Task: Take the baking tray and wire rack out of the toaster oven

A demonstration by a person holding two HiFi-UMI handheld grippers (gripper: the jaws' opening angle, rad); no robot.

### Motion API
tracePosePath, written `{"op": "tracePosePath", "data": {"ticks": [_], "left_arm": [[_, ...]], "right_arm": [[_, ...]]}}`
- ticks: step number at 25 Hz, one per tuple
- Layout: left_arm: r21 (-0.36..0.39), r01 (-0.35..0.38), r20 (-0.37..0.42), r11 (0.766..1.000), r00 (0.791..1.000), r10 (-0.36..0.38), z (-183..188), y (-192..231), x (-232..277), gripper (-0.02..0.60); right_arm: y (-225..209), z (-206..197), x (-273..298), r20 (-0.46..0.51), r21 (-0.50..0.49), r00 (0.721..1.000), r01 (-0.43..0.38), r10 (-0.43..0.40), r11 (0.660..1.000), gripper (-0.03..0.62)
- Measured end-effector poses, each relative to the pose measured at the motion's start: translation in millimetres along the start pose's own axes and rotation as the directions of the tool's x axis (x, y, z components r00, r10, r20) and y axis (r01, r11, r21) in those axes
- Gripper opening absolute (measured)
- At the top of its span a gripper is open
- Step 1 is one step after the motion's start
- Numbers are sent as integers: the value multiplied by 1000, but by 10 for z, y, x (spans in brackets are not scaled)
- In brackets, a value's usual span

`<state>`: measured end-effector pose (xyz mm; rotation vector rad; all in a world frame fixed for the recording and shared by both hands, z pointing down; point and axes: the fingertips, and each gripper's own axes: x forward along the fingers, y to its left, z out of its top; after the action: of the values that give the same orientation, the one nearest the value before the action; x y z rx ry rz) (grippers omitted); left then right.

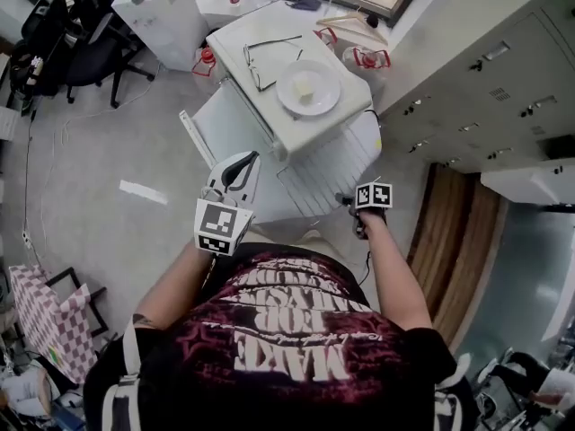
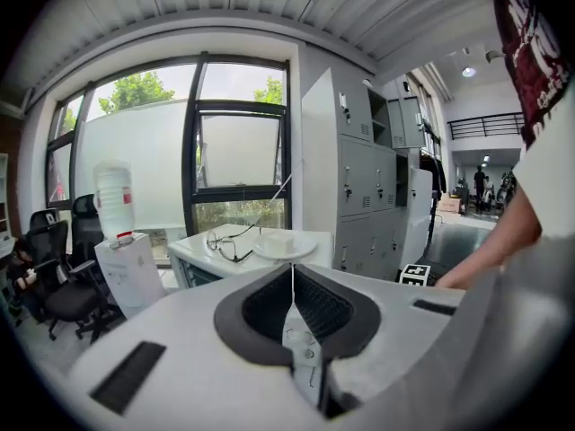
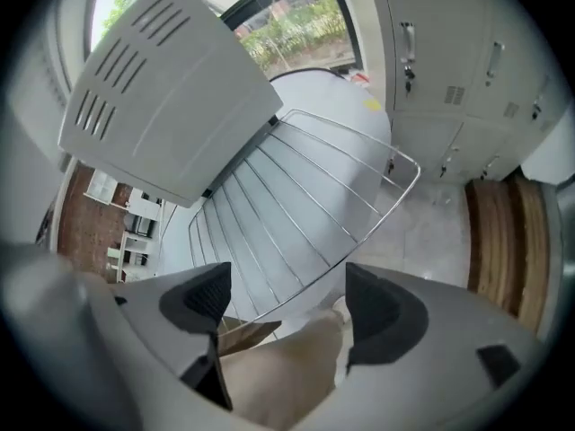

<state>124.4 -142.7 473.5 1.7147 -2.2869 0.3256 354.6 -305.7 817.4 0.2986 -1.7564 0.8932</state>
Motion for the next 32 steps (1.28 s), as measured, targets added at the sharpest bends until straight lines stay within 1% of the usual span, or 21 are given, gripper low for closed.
{"op": "tracePosePath", "data": {"ticks": [2, 3, 4, 6, 7, 10, 12, 14, 17, 20, 22, 26, 28, 30, 32], "left_arm": [[19, 26, 15, 999, 1000, -26, 90, -59, 70, 11], [25, 32, 20, 999, 999, -32, 125, -86, 95, 11], [27, 33, 25, 999, 999, -34, 153, -114, 111, 11], [28, 23, 36, 999, 999, -24, 200, -163, 113, 11], [26, 13, 42, 1000, 999, -14, 222, -183, 98, 11], [5, -36, 71, 999, 997, 36, 285, -219, -25, 11], [-20, -85, 93, 996, 992, 86, 302, -214, -153, 11], [-55, -146, 100, 988, 983, 151, 264, -185, -308, 11], [-99, -226, 79, 969, 969, 234, 118, -163, -577, 11], [-108, -290, 41, 951, 954, 296, -27, -131, -865, 9], [-95, -332, 21, 938, 942, 336, -97, -50, -1071, 9], [-60, -397, 13, 916, 917, 399, -198, 247, -1413, 9], [-66, -408, 27, 911, 911, 410, -246, 436, -1567, 9], [-73, -411, 43, 909, 909, 415, -295, 664, -1714, 11], [-77, -402, 54, 912, 912, 407, -364, 912, -1848, 11]], "right_arm": [[87, -11, -146, 49, -83, 998, 31, -27, 996, 394], [156, -19, -233, 76, -133, 996, 46, -36, 990, 363], [233, -30, -324, 106, -184, 993, 61, -42, 981, 311], [403, -61, -489, 173, -286, 984, 83, -34, 955, 144], [493, -77, -555, 205, -335, 979, 89, -20, 938, 87], [719, -141, -703, 270, -463, 963, 109, 23, 879, 10], [808, -155, -813, 304, -524, 952, 142, 29, 840, 5], [891, -142, -913, 331, -568, 942, 161, 45, 807, 3], [1054, -116, -1024, 357, -615, 929, 158, 95, 772, 3], [1274, -53, -1095, 374, -664, 914, 146, 157, 733, 3], [1449, 13, -1132, 385, -678, 901, 129, 200, 724, 3], [1909, 172, -1222, 425, -677, 864, 105, 271, 728, 3], [2205, 187, -1249, 440, -685, 849, 106, 294, 721, 3], [2510, 168, -1243, 450, -696, 841, 119, 301, 708, 3], [2809, 172, -1204, 466, -694, 834, 136, 296, 707, 3]]}}
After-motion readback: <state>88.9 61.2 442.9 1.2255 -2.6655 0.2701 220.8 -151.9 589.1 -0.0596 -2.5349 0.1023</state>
